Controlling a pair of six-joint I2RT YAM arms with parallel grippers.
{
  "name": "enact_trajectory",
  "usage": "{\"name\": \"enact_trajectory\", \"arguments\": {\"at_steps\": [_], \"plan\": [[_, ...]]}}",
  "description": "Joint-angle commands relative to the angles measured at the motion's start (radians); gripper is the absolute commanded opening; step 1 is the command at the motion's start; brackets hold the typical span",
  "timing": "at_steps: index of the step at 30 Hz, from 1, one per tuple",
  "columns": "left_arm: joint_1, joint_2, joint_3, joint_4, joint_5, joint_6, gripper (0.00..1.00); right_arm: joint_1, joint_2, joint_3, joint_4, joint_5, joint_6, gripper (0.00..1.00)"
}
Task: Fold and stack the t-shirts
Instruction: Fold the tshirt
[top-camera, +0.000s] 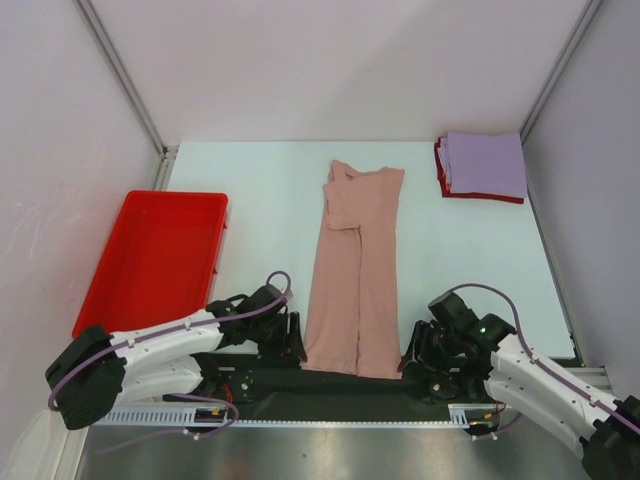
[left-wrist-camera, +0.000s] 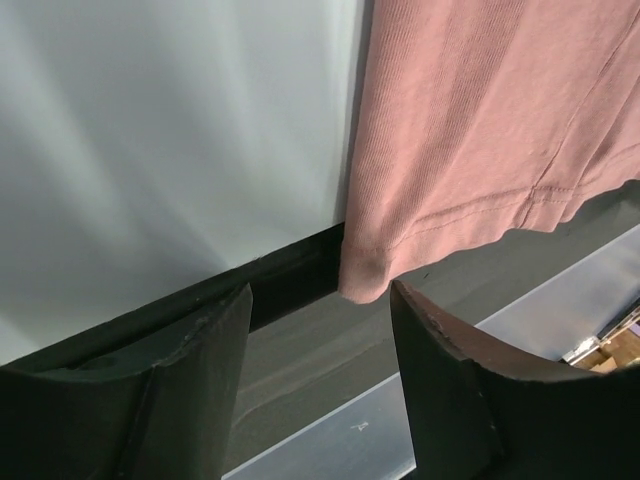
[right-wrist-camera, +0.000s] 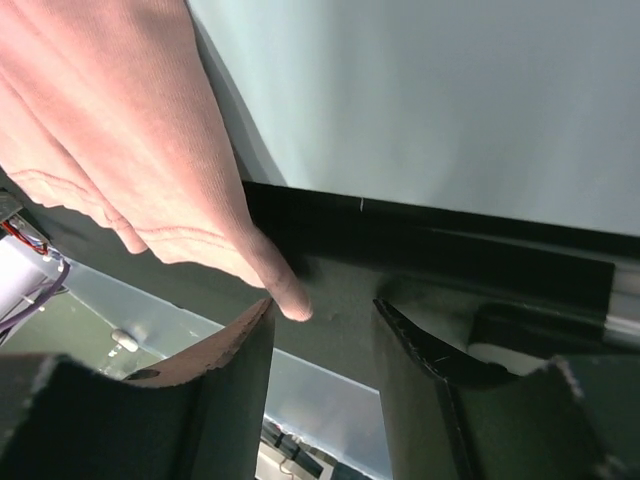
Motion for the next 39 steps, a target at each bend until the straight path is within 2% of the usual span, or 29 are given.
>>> {"name": "enact_trajectory", "arguments": {"at_steps": [1, 15, 24, 32, 36, 39], "plan": [[-0.028, 0.042, 0.001, 0.094, 0.019, -0.050, 0.63, 0.018, 0.020, -0.016, 0.091, -0.010, 0.025, 0.49], [-0.076, 0.101, -0.008, 0.176, 0.038, -0.084, 0.51, 0.079, 0.047, -0.086, 0.194, -0.002, 0.079, 0.43], [-0.077, 0.076, -0.006, 0.104, -0.019, -0.086, 0.54, 0.082, 0.049, -0.060, 0.140, 0.068, 0.042, 0.45], [-0.077, 0.131, 0.012, 0.158, -0.013, -0.047, 0.54, 0.082, 0.118, -0.045, 0.177, 0.098, -0.001, 0.46], [-0.077, 0.134, 0.021, 0.176, -0.021, -0.038, 0.52, 0.082, 0.141, -0.037, 0.199, 0.104, -0.021, 0.45], [-0.077, 0.121, 0.021, 0.199, -0.024, -0.038, 0.45, 0.081, 0.150, -0.014, 0.200, 0.119, -0.044, 0.43]]}}
